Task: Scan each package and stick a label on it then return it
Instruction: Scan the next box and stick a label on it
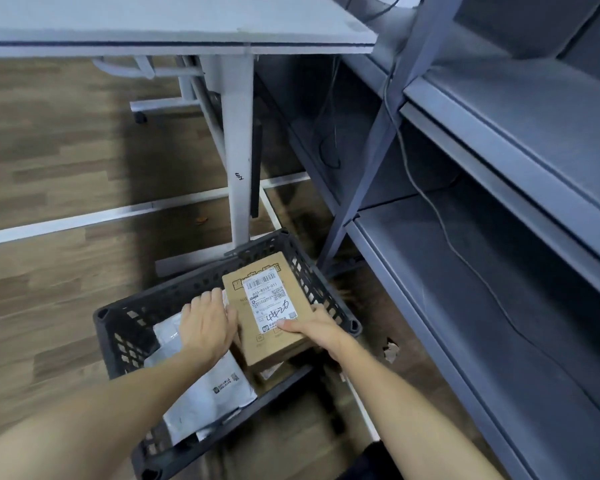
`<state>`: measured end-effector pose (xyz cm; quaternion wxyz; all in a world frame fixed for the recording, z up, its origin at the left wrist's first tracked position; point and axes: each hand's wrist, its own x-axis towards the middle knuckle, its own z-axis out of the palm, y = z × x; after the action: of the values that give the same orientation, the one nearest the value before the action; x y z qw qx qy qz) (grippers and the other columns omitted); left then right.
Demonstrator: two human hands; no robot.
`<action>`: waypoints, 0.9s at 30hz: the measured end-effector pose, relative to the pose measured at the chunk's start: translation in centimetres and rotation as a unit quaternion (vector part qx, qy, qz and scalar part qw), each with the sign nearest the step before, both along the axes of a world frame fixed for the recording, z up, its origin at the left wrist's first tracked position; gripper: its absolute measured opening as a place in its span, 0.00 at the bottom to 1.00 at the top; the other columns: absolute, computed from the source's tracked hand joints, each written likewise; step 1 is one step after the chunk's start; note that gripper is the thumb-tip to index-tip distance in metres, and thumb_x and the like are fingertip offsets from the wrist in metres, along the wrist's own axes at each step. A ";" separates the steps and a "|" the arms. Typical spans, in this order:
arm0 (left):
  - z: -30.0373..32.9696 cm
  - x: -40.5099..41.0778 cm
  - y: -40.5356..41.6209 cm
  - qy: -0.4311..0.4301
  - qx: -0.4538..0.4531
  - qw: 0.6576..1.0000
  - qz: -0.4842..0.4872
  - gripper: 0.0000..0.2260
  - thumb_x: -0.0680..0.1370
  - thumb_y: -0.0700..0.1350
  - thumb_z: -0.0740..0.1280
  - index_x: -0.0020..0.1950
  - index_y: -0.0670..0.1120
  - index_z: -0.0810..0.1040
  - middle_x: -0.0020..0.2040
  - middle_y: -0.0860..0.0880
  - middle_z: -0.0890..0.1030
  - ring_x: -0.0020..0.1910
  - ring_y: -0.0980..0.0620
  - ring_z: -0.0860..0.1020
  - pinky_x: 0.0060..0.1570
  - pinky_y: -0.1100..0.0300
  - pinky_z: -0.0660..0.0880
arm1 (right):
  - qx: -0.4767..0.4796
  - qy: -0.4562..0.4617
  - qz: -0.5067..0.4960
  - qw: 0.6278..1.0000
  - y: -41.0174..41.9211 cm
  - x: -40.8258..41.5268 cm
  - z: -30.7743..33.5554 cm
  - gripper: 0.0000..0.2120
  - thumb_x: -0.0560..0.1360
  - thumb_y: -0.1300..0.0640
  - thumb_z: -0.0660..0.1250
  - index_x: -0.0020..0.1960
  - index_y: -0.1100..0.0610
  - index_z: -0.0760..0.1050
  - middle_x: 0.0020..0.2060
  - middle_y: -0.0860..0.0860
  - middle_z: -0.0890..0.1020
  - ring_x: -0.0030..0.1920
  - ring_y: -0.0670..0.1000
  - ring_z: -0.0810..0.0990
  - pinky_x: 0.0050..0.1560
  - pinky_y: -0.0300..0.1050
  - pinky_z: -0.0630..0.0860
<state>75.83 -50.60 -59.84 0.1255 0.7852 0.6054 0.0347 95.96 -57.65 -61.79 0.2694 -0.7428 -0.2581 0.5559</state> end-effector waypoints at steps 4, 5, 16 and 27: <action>4.2 0.7 0.8 -0.005 0.050 0.999 0.002 0.11 0.81 0.50 0.55 0.54 0.44 0.72 0.53 0.45 0.78 0.53 0.46 0.76 0.54 0.53 0.70 | 0.061 -0.016 -0.030 0.998 0.0 0.4 4.7 0.39 0.62 0.48 0.81 0.64 0.57 0.63 0.56 0.49 0.78 0.59 0.49 0.77 0.64 0.49 0.72; 5.4 0.9 0.9 -0.017 0.062 0.998 0.000 0.11 0.81 0.50 0.55 0.54 0.45 0.72 0.53 0.45 0.78 0.53 0.46 0.76 0.55 0.53 0.70 | 0.078 -0.020 -0.035 0.996 0.0 0.4 6.0 0.40 0.61 0.48 0.81 0.64 0.56 0.63 0.57 0.50 0.78 0.59 0.49 0.77 0.64 0.51 0.72; 20.6 2.6 0.1 -0.099 0.234 0.967 -0.024 0.17 0.80 0.49 0.56 0.56 0.37 0.74 0.54 0.35 0.78 0.51 0.34 0.76 0.50 0.45 0.70 | 0.247 -0.127 -0.054 0.959 -4.1 2.2 24.6 0.38 0.61 0.43 0.80 0.61 0.53 0.62 0.57 0.47 0.76 0.59 0.48 0.75 0.60 0.47 0.74; 34.1 14.1 -7.5 -0.248 0.271 0.917 -0.155 0.20 0.81 0.51 0.54 0.61 0.39 0.75 0.59 0.36 0.77 0.56 0.34 0.74 0.56 0.44 0.70 | 0.367 -0.202 -0.222 0.880 -18.3 10.9 39.8 0.39 0.61 0.46 0.80 0.65 0.59 0.68 0.60 0.51 0.78 0.59 0.51 0.78 0.62 0.51 0.75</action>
<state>89.91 -58.13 -25.73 0.0578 0.8394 0.3932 0.3709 106.84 -75.95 -21.97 0.5812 -0.7245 -0.3212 0.1849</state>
